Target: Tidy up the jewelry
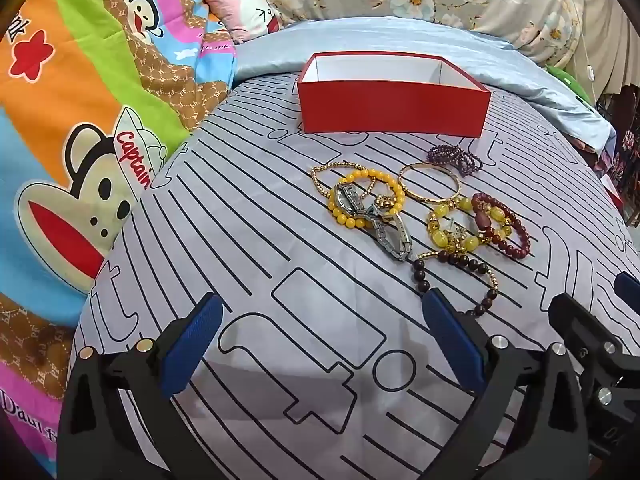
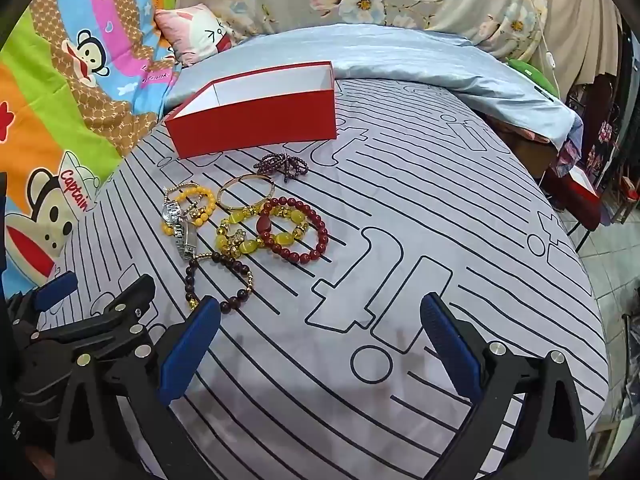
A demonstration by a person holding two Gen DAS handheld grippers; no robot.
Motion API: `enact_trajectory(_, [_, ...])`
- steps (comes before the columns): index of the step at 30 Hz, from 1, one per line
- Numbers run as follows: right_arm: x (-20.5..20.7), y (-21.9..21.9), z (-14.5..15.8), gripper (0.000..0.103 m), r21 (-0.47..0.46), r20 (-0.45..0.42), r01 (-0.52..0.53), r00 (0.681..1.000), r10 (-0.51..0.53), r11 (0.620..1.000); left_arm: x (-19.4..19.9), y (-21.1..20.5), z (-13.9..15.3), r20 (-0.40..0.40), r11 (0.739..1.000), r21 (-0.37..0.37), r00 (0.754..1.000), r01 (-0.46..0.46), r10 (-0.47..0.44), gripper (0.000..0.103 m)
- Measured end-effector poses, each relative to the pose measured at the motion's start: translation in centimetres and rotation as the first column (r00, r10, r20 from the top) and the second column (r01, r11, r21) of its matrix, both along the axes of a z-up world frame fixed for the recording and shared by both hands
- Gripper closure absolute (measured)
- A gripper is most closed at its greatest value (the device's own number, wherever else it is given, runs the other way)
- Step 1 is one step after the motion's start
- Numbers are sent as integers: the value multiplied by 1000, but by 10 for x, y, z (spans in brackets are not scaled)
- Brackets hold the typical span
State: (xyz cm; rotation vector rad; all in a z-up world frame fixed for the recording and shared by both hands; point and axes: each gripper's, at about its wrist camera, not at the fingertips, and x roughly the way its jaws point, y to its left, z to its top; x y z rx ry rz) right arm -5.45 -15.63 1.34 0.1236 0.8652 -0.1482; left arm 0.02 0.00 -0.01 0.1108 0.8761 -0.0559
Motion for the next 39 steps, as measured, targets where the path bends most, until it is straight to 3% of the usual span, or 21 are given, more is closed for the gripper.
enact_trajectory(4, [-1, 1, 0, 7, -10, -3, -1, 1000, 1, 1000, -3, -4, 0, 15, 1000, 23, 1000, -3, 3, 7])
enact_trajectory(6, [-2, 2, 0, 7, -13, -3, -2, 1000, 2, 1000, -4, 2, 1, 20, 1000, -15, 1000, -2, 3, 7])
enact_trajectory(39, [-2, 7, -5, 7, -12, -4, -1, 1000, 1, 1000, -6, 7, -4, 9, 1000, -2, 1000, -20, 20, 7])
